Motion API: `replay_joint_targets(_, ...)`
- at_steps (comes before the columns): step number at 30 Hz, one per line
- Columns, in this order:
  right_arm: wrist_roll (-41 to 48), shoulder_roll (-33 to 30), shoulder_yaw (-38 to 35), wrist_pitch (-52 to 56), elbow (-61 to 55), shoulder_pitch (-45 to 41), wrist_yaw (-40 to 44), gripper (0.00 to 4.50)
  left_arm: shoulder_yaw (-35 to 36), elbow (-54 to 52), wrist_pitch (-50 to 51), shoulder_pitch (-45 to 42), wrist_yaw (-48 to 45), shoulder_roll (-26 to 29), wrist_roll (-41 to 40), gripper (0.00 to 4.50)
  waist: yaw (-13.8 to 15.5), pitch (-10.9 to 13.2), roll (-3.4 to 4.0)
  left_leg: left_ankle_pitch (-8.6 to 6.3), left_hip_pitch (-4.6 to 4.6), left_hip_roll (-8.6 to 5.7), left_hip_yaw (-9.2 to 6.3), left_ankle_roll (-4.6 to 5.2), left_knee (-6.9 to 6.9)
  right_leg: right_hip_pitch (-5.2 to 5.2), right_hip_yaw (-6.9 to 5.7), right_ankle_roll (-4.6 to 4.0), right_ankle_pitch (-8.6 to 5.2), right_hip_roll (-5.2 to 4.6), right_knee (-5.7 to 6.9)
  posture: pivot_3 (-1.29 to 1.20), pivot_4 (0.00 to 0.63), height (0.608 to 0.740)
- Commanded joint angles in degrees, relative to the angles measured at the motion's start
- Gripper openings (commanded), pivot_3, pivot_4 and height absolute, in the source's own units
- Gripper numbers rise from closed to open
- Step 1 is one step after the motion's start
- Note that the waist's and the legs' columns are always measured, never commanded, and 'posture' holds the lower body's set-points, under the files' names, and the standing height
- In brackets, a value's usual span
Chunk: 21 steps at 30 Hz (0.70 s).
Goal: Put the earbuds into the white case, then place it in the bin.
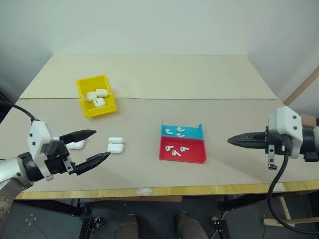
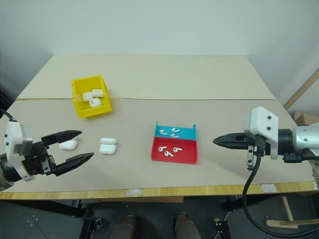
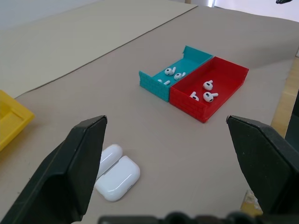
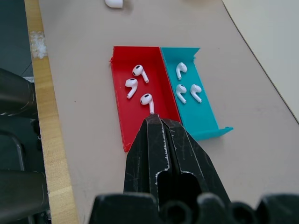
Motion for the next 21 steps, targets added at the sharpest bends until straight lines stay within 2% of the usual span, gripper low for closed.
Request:
replay_joint_targets(1, 0.24, -1.29, -1.21, -0.66, 0.03, -2.08, 0.30, 0.00, 4.25, -3.37, -2.61, 3.95, -0.21, -2.37, 0.24, 4.46, -0.16, 0.00, 0.00, 0.00, 0.00, 0.01, 0.03, 0.00, -0.02, -0.01, 0.03, 0.00, 0.00, 0.00, -0.01, 0.00, 0.150, 0.740)
replay_joint_targets(7, 1.41, -2.13, -2.07, 0.88, -0.82, -1.78, 0.71, 0.00, 7.31, -4.32, -1.69, 9.87, -0.47, -2.69, 0.65, 4.46, 0.07, -0.01, 0.00, 0.00, 0.05, 0.02, 0.04, 0.01, -0.02, 0.01, 0.02, -0.03, -0.02, 0.01, 0.02, 0.00, 0.150, 0.740)
replay_joint_targets(9, 1.42, -2.34, -2.02, 1.26, -1.00, -1.47, 0.54, 0.00, 7.49, -3.07, -0.96, 10.96, -0.18, -0.87, 3.31, 4.46, 0.13, -0.01, -0.02, 0.00, 0.06, 0.01, 0.05, 0.01, -0.01, 0.03, 0.03, -0.02, -0.02, 0.00, 0.00, 0.00, 0.150, 0.740)
replay_joint_targets(12, 1.22, -2.49, -1.92, 1.71, -1.17, -1.25, 0.18, 0.00, 5.60, -1.53, 4.69, 10.74, 5.03, 4.28, 9.18, 4.46, 0.19, -0.02, -0.02, 0.00, 0.07, 0.02, 0.04, 0.01, -0.02, 0.02, 0.02, 0.02, -0.06, 0.02, 0.01, 0.00, 0.150, 0.740)
replay_joint_targets(13, 1.24, -2.48, -1.96, 1.93, -1.23, -1.20, 0.04, 0.00, 5.75, -1.56, 7.58, 9.95, 6.10, 5.69, 8.32, 4.46, 0.14, -0.02, -0.02, 0.00, 0.07, 0.02, 0.03, 0.01, -0.02, 0.01, 0.02, 0.05, -0.08, 0.02, 0.02, 0.00, 0.150, 0.740)
replay_joint_targets(16, 1.21, -2.43, -2.06, 2.66, -1.68, -0.98, -0.55, 0.00, 6.43, -3.81, 16.94, 5.51, 10.55, 8.83, 3.68, 4.46, 0.09, -0.01, -0.06, 0.00, 0.04, 0.02, 0.03, 0.01, -0.02, 0.00, 0.03, 0.08, -0.10, 0.01, 0.00, 0.00, 0.150, 0.740)
replay_joint_targets(18, 1.14, -2.30, -1.97, 3.20, -2.08, -0.87, -1.13, 0.00, 4.19, -6.17, 22.82, 0.16, 17.55, 9.60, 3.02, 4.46, 0.16, 0.00, -0.07, -0.01, 0.03, 0.02, 0.03, 0.01, -0.02, -0.01, 0.02, 0.08, -0.09, 0.00, 0.00, 0.00, 0.150, 0.740)
replay_joint_targets(20, 1.15, -2.06, -1.66, 3.65, -2.59, -0.82, -1.89, 0.00, 0.61, -8.85, 29.73, -7.53, 25.70, 8.58, 0.96, 4.46, 0.31, 0.00, -0.07, -0.01, 0.02, 0.02, 0.00, 0.01, -0.02, 0.00, 0.00, 0.08, -0.09, 0.00, 0.01, 0.00, 0.150, 0.740)
replay_joint_targets(21, 1.20, -1.96, -1.43, 3.96, -2.85, -0.95, -2.31, 0.00, -0.57, -9.06, 34.44, -13.33, 30.87, 5.60, -2.29, 4.46, 0.31, -0.01, -0.06, -0.01, 0.02, 0.02, -0.01, 0.01, -0.02, 0.00, 0.00, 0.08, -0.09, 0.01, 0.00, 0.00, 0.150, 0.740)
